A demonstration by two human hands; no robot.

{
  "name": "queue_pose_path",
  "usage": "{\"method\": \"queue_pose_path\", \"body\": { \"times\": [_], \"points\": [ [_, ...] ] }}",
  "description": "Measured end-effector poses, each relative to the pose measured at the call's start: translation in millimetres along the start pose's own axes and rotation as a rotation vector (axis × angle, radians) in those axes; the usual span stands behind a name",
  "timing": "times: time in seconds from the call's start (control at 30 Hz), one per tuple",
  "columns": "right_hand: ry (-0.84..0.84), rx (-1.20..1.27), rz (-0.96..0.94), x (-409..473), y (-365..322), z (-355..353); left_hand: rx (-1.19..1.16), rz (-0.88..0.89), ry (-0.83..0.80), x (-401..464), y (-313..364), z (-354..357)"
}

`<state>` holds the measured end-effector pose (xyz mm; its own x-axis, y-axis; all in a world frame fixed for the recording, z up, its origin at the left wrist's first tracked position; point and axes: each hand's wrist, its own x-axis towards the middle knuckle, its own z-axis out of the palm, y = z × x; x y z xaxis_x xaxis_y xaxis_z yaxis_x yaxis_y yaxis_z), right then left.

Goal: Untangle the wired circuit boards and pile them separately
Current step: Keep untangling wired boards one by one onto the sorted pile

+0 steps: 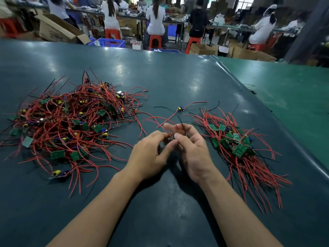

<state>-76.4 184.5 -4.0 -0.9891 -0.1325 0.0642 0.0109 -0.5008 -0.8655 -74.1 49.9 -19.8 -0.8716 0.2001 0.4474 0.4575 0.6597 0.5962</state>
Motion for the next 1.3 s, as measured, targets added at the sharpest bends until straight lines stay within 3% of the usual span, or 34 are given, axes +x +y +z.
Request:
{"method": "queue_pose_path", "body": {
  "times": [0.13,0.33,0.5,0.87,1.1,1.3],
  "points": [
    [-0.014,-0.052,-0.015,-1,2,0,-0.299,0.009,0.102,3,-4,-2],
    [0.005,-0.02,0.062,-1,3,1,-0.624,-0.225,0.099,6,-1,-4],
    [0.176,-0.163,-0.024,1,4,-2,-0.664,-0.273,0.173,7,-1,-6],
    [0.209,-0.371,-0.115,-2,4,-7,-0.674,-0.268,0.155,5,0,-7],
    [0.081,-0.322,0.0,-2,1,-7,-0.736,-0.297,0.159,4,-1,-7],
    [0.269,-0.219,0.0,35,-21,-2,-0.696,-0.388,0.218,7,-3,-6]
  ]
}}
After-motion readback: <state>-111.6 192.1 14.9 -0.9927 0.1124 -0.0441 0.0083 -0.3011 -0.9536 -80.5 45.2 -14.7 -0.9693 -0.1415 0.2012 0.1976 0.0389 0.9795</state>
